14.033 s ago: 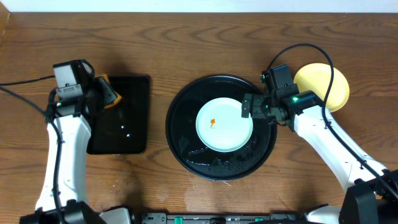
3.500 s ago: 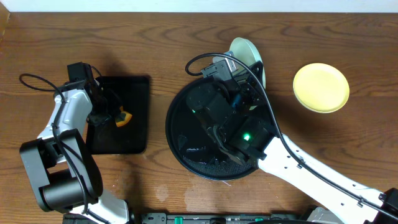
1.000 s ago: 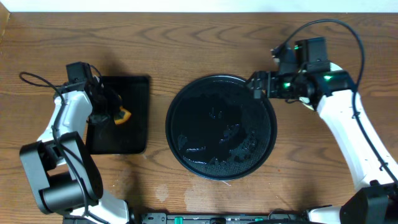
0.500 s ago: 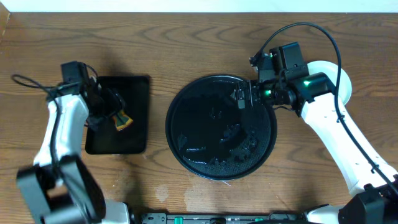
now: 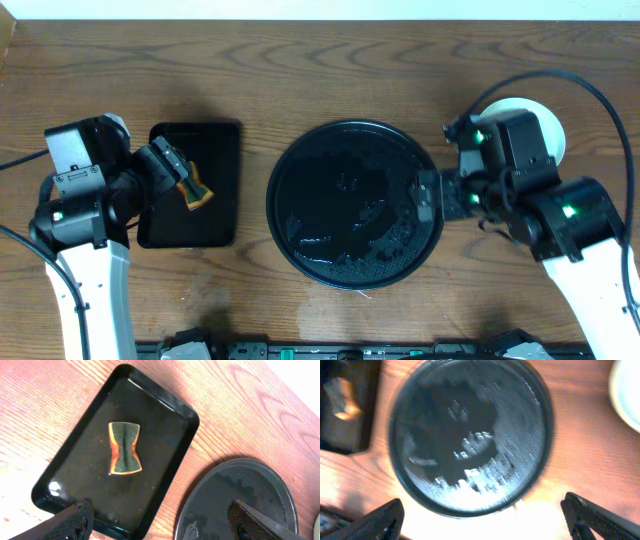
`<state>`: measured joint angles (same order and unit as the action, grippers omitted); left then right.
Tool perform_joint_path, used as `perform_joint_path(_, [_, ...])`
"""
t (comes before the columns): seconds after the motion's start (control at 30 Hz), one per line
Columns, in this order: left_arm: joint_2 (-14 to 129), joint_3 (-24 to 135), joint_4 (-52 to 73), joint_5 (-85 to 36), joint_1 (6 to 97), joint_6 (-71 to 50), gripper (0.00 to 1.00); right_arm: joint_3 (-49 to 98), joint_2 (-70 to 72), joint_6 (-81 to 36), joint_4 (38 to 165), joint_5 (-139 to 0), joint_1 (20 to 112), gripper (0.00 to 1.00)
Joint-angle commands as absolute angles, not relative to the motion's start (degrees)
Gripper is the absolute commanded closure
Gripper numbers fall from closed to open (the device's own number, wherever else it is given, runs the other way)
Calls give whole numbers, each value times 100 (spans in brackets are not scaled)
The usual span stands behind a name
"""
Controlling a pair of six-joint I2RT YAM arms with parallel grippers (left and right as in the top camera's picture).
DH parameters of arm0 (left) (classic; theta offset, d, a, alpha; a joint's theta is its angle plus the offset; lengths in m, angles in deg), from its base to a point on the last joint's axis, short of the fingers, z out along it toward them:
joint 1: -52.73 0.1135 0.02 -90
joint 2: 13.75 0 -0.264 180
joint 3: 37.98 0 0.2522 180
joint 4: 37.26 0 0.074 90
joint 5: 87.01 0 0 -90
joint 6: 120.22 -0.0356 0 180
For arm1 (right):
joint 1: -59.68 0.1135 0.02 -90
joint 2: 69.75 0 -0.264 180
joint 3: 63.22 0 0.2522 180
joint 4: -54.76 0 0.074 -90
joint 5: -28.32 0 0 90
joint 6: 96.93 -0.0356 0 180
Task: Clean dirty plates on tray and stack at the side
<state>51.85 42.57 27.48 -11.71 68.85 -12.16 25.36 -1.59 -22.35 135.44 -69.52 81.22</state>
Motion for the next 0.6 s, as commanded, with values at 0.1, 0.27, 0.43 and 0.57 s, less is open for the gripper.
perform_joint_path(0.1, [5216, 4320, 2763, -1158, 6900, -1196, 13, 2574, -266, -2274, 14235, -6510, 8201, 1])
perform_joint_path(0.27, [5220, 4320, 2766, -1158, 6900, -1196, 13, 2574, -257, -2274, 14291, -6510, 8201, 1])
perform_joint_path(0.43, [5220, 4320, 2766, -1158, 6900, -1196, 12, 2574, -257, -2274, 14289, -6510, 8201, 1])
perform_joint_path(0.57, [5220, 4320, 2766, -1155, 6900, -1196, 12, 2574, -257, -2274, 14291, -6510, 8201, 1])
